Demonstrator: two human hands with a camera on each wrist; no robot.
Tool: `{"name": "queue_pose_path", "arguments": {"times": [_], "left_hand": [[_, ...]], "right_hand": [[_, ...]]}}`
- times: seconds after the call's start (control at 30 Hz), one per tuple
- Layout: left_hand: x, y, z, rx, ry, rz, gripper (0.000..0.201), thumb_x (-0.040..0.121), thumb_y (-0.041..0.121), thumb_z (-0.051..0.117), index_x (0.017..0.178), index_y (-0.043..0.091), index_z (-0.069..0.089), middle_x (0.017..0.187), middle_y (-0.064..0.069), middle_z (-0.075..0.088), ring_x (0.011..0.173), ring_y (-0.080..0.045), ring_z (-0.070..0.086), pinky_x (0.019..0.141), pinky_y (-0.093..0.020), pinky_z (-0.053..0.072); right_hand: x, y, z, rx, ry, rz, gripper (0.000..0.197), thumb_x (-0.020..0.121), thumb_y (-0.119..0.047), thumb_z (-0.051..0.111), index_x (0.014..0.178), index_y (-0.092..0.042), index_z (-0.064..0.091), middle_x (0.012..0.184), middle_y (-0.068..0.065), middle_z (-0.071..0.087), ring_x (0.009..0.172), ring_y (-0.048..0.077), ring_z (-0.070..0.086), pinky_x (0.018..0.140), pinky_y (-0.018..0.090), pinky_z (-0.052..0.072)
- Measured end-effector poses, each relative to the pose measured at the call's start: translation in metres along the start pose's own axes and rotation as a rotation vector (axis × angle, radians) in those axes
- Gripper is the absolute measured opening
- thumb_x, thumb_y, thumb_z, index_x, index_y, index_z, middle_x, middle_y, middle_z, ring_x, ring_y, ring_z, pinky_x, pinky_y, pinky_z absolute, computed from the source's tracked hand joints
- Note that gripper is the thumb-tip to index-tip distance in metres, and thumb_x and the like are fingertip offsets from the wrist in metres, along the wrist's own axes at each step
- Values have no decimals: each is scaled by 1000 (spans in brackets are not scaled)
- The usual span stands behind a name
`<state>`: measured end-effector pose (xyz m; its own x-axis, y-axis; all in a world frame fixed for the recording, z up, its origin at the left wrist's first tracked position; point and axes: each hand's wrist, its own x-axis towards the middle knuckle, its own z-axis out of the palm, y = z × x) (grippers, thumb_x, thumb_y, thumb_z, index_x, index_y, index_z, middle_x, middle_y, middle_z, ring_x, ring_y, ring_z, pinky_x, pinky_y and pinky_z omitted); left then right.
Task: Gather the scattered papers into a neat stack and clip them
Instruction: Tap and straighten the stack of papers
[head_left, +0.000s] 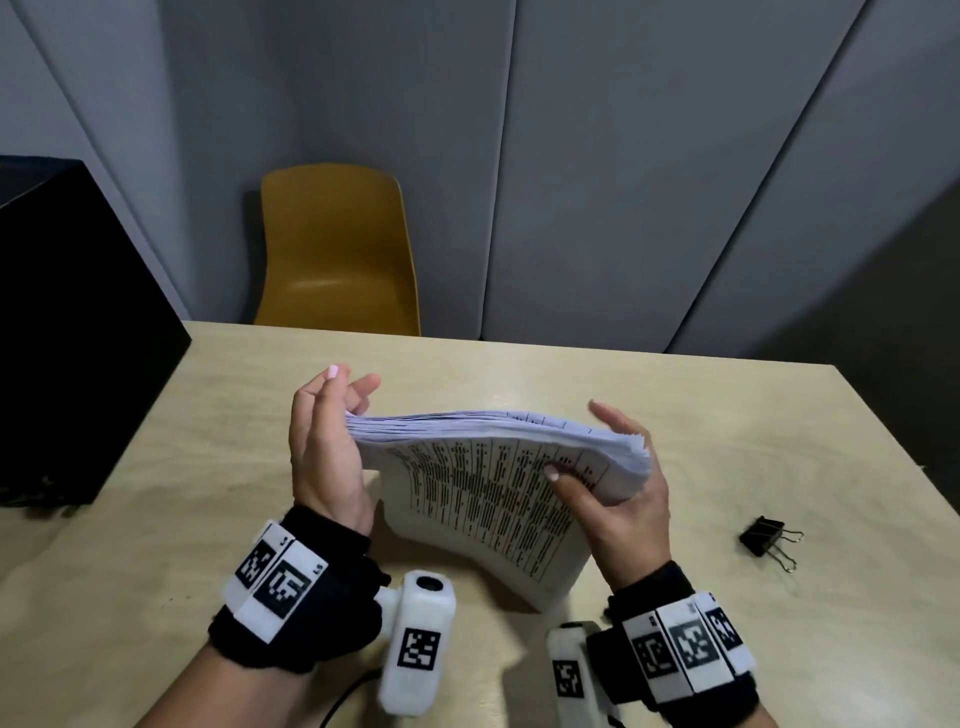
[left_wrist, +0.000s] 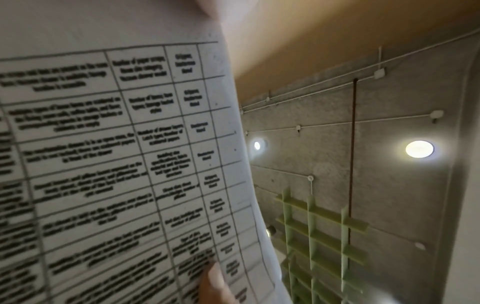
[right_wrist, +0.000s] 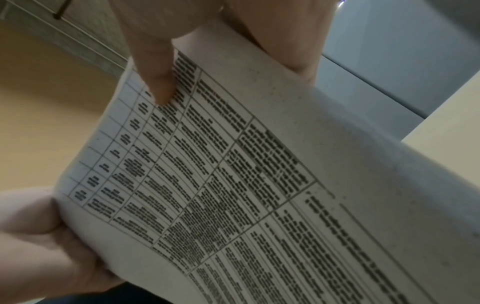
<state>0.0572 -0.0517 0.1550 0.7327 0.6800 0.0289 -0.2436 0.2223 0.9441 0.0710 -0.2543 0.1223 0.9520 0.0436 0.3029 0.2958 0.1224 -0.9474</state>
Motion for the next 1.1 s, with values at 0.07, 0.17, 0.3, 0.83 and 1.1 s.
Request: {"name": "queue_pose_path", "arguments": {"times": [0.07,0.17,0.3,0.83,1.1], "left_hand": [[-2,0,-2,-2,-90,12,45,75,60,47,101,25,56,102,-7,66,102,-19,61,85,-28,44],[-2,-4,-18,30,-323,78,87,47,82,62,117,33,48,108,-2,64,97,-12,62,78,-20,47],[11,-19,-48,187,-535,89,114,33,65,82,133,40,33,119,14,61,107,-4,58,86,-17,49],[2,-42,-34,355,-443,230,34,59,38,74,92,29,68,91,24,72,89,-1,68,79,-18,53],[-6,-50,-27,443,-321,252,27,70,35,65,95,25,61,74,29,68,78,12,62,68,-3,45]], "right_hand": [[2,6,0,-41,28,6,28,66,-11,81,86,-27,71,75,-10,72,70,1,66,62,14,52],[5,13,-5,-8,77,16,11,66,-17,80,72,-23,74,69,-13,73,68,3,68,62,18,53],[11,4,-13,86,13,74,18,67,4,72,76,-11,71,69,-6,74,67,8,69,63,21,55],[7,-2,0,64,32,-22,49,70,5,70,103,-26,54,102,1,63,89,6,63,74,17,52],[3,9,5,-65,194,-51,56,78,5,65,116,-28,42,93,-15,64,84,-4,61,77,14,50]]}}
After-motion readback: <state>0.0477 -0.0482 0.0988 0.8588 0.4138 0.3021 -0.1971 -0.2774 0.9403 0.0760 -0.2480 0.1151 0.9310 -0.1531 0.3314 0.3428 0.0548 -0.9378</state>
